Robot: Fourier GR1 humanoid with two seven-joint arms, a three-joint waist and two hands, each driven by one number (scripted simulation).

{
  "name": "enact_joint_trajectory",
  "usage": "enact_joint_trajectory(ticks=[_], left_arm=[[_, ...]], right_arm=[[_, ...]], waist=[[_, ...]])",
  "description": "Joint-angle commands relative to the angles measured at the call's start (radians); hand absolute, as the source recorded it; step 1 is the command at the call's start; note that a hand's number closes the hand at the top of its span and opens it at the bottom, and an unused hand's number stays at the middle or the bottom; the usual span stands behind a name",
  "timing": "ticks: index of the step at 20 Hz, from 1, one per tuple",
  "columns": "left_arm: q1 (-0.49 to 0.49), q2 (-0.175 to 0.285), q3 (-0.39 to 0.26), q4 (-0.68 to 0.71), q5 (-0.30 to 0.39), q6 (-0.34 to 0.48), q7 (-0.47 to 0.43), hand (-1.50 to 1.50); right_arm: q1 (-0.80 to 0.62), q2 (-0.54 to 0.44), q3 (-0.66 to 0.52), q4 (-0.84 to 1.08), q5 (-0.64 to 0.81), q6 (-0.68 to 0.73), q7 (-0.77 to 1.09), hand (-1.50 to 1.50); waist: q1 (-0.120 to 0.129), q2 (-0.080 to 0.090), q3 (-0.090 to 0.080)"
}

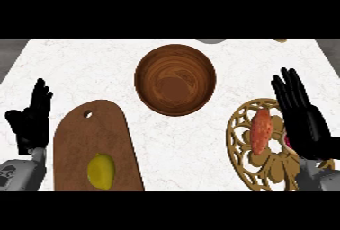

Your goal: Pick the cupcake from the placemat and place it in the bowl

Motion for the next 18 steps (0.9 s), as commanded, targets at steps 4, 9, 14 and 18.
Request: enact_joint_trajectory(ticks=[4, 9, 14, 18], left_arm=[[-0.036, -0.040, -0.092, -0.084, 0.003, -0.089, 0.014, 0.00], [-0.021, -0.090, -0.168, -0.134, 0.016, -0.139, 0.037, 0.00], [0.024, -0.144, -0.220, -0.184, -0.025, -0.110, 0.022, 0.00], [0.017, -0.127, -0.186, -0.203, -0.018, -0.147, 0.056, 0.00]], right_arm=[[0.086, -0.238, 0.149, -0.009, 0.044, 0.370, 0.028, 1.50], [0.178, -0.294, 0.015, 0.050, 0.296, 0.182, -0.259, -1.50], [0.297, -0.197, -0.054, 0.060, 0.086, 0.340, -0.524, -1.50], [0.354, -0.295, -0.217, -0.028, 0.030, 0.410, -0.545, -1.50]], waist=[[0.003, -0.002, -0.002], [-0.025, -0.005, 0.002], [-0.001, -0.002, 0.000], [0.000, -0.001, -0.002]])
